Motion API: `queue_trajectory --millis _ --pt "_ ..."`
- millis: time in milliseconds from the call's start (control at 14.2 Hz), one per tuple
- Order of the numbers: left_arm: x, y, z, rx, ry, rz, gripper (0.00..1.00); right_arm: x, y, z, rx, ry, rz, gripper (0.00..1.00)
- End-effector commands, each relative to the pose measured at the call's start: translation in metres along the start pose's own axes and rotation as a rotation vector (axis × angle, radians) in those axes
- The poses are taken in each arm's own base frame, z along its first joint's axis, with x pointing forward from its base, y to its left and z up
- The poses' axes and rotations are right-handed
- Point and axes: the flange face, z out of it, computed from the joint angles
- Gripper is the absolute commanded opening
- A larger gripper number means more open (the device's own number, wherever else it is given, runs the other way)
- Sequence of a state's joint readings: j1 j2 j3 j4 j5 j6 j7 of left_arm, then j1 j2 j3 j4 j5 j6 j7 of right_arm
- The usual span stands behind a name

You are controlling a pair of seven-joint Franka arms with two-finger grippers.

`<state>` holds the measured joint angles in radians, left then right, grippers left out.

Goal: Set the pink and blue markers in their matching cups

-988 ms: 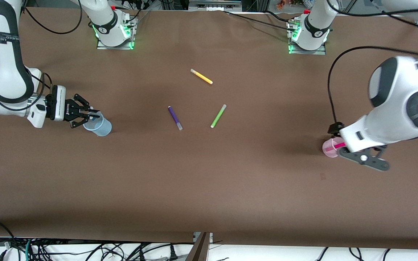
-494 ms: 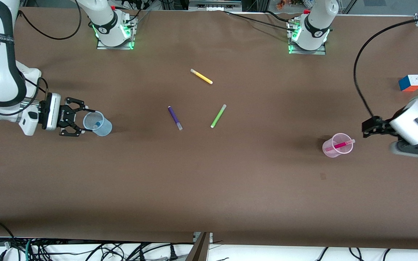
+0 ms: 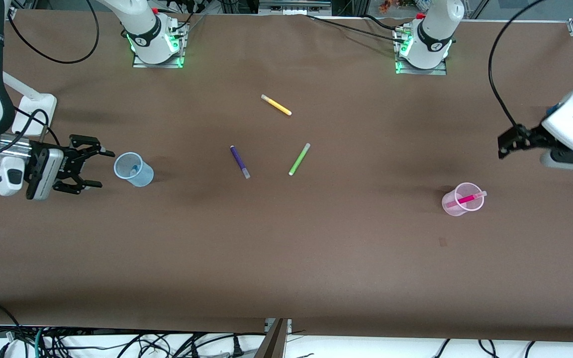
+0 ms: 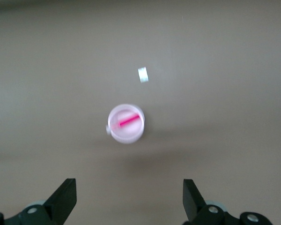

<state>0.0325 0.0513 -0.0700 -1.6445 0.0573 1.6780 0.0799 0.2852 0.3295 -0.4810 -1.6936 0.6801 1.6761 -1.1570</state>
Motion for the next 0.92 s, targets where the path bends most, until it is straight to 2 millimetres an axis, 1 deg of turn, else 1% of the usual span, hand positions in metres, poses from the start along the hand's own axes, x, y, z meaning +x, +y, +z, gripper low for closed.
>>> queue_trajectory --millis 0,71,212,282,353,424,494,565,635,706,776,847 --pt "-0.012 -0.007 -0.005 0.003 -0.034 -0.027 1.0 0.029 -0.021 -0.014 -0.031 -0.087 0.254 1.0" --pt "-0.008 -0.007 -0.008 0.002 -0.005 -0.025 1.0 0.034 -0.027 -0.012 -0.033 -0.111 0.345 1.0" --pt "-0.007 -0.003 -0.01 0.004 0.005 -0.022 1.0 0.044 -0.043 -0.007 -0.08 -0.163 0.473 1.0" --pt "-0.006 -0.003 -0.009 0.006 0.009 -0.02 1.0 0.046 -0.053 -0.01 -0.121 -0.187 0.538 1.0" --pt "-0.005 -0.004 -0.011 0.004 0.011 -0.023 1.0 0.054 -0.066 -0.007 -0.163 -0.213 0.605 1.0" --pt "-0.004 -0.005 -0.009 0.004 0.006 -0.025 1.0 0.059 -0.083 -0.009 -0.205 -0.232 0.677 1.0" --pt "-0.004 -0.005 -0.009 0.004 0.006 -0.025 1.0 0.065 -0.1 -0.004 -0.238 -0.251 0.755 1.0" --pt "-0.004 -0.004 -0.009 0.004 0.006 -0.023 1.0 0.069 -0.117 -0.007 -0.281 -0.255 0.824 1.0" --pt "-0.004 -0.004 -0.009 0.004 0.006 -0.023 1.0 0.069 -0.134 -0.01 -0.329 -0.255 0.868 1.0" --pt "-0.004 -0.004 -0.009 0.003 0.005 -0.023 1.0 0.065 -0.149 -0.016 -0.375 -0.26 0.875 1.0" --pt "-0.004 -0.004 -0.009 0.003 0.005 -0.023 1.0 0.057 -0.158 -0.022 -0.397 -0.268 0.867 1.0" --pt "-0.004 -0.004 -0.009 0.003 0.005 -0.023 1.0 0.046 -0.16 -0.037 -0.407 -0.252 0.873 1.0"
